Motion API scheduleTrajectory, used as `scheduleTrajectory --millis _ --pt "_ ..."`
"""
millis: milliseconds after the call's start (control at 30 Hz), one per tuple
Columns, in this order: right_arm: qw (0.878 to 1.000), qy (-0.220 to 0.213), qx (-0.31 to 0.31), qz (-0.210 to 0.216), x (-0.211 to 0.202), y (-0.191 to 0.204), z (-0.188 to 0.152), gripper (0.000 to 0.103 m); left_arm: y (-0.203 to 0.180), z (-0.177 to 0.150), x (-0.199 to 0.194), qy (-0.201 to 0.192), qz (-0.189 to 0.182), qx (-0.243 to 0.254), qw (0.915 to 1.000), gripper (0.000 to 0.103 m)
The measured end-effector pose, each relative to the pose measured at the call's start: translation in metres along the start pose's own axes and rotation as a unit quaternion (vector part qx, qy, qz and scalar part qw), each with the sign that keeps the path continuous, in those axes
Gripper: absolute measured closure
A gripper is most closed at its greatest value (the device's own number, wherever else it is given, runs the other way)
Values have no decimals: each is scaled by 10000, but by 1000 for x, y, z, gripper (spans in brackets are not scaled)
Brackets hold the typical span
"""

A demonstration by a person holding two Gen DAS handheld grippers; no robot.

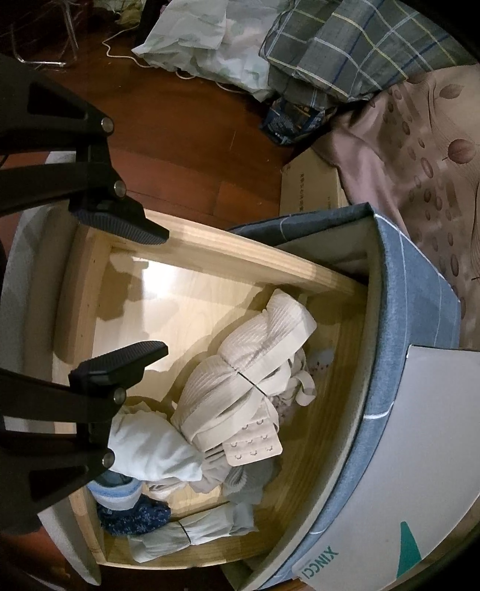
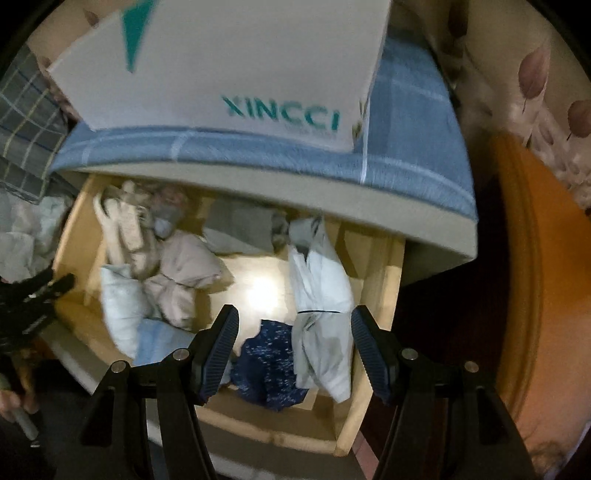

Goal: Take underwear out of drawer
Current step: 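Move the right gripper into the drawer and grasp the grey-white tied bundle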

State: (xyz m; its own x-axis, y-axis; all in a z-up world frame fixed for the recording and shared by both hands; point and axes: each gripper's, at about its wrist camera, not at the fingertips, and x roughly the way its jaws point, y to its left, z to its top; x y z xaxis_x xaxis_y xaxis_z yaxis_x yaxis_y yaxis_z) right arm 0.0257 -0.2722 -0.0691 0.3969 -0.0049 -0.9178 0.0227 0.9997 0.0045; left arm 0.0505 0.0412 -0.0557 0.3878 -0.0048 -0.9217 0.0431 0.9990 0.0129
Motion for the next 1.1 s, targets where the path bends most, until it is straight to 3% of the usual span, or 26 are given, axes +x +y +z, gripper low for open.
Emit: scheduleTrajectory --millis 400,867,933,1000,1100 --pt "9968 274 -488 -578 65 -3 6 42 0 2 5 112 -12 -45 9999 47" --pt "9909 723 -916 -673 113 6 3 41 1 2 9 187 16 -43 9998 47" --pt "9896 784 -978 -708 117 7 1 44 1 2 10 198 22 -45 9998 47" --pt "9886 834 -993 -765 120 7 -1 54 0 2 9 194 21 -48 9998 47" --pt "9890 921 -934 -684 123 3 -1 57 0 2 9 190 21 -48 9998 47"
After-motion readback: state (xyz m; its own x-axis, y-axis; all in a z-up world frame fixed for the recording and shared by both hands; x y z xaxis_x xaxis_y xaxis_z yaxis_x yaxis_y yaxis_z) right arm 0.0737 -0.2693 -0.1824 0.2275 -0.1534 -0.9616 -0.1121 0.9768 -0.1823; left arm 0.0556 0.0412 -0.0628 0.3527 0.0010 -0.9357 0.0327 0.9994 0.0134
